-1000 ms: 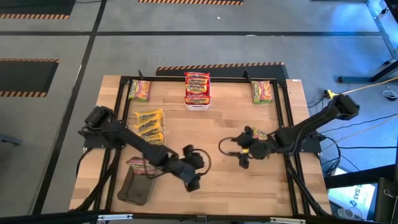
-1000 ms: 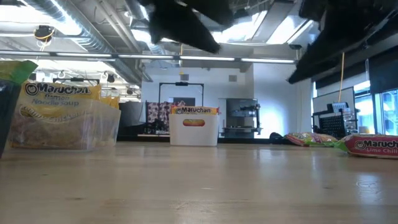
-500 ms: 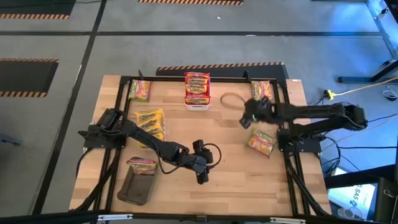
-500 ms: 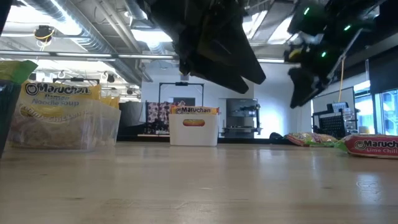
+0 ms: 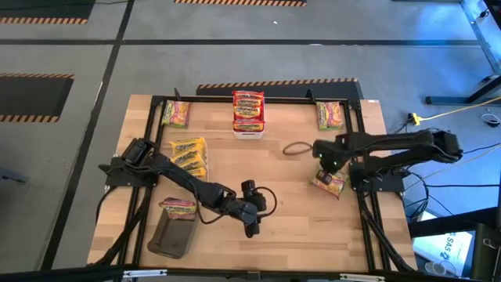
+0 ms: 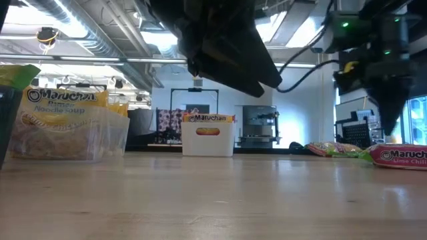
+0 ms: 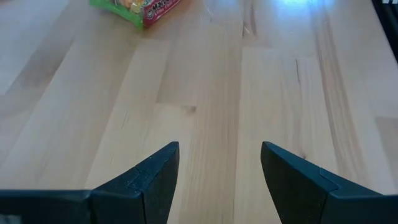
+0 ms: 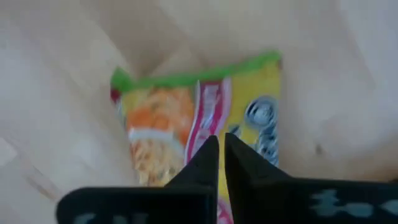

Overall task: Sort Maruchan noodles
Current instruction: Put the green noodle pack into the black bin

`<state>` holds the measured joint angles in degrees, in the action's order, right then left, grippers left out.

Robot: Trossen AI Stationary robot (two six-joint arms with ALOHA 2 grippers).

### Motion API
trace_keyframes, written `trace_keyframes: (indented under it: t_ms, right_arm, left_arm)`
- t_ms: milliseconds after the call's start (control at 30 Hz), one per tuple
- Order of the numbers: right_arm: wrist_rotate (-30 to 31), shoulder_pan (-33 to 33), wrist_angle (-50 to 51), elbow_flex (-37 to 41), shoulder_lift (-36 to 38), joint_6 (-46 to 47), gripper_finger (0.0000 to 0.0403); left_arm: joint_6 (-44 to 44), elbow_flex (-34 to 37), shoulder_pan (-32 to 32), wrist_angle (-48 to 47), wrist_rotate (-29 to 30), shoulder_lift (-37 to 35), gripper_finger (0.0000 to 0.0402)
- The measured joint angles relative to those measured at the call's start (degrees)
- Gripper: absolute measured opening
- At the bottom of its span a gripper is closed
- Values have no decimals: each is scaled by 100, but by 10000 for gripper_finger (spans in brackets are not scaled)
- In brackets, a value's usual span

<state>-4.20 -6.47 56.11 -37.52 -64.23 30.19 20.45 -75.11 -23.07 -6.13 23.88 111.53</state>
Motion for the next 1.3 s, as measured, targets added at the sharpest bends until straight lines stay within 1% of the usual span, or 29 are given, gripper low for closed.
trace_keyframes:
  t_ms: [133,267,333,567,733,900,1033,1100,1167,1233,1300]
  right_arm:
    - [20,521,269,3,-46,616,14]
    - [24,815,167,232,-304,965,16]
    - [36,979,-95,282,-468,1031,16]
    - [9,1486,-1646,130,-982,1093,17]
    - [0,1747,-2844,15,-1541,997,17]
    - [-16,1901,-3952,-195,-2196,822,17]
    - [-51,1891,-4667,-410,-2531,523,17]
    - [-39,1883,-4475,-590,-2550,272,17]
    - [-13,1883,-4060,-832,-2429,3,17]
    - [165,1880,-3511,-1112,-2185,-191,17]
    - [498,1845,-2875,-1296,-1927,-365,17]
  left_arm:
    - [2,0,0,14,0,0,220]
    - [3,0,0,27,2,0,220]
    - [6,0,-11,53,2,0,220]
    - [44,0,-37,92,6,0,220]
    - [169,0,-42,105,4,0,220]
    - [190,0,-39,105,4,0,220]
    - [190,0,-37,113,4,0,220]
    - [192,0,-39,119,4,0,220]
    - [198,0,-58,145,6,0,220]
    - [209,0,-97,231,13,0,220]
    - [210,0,-156,353,18,10,220]
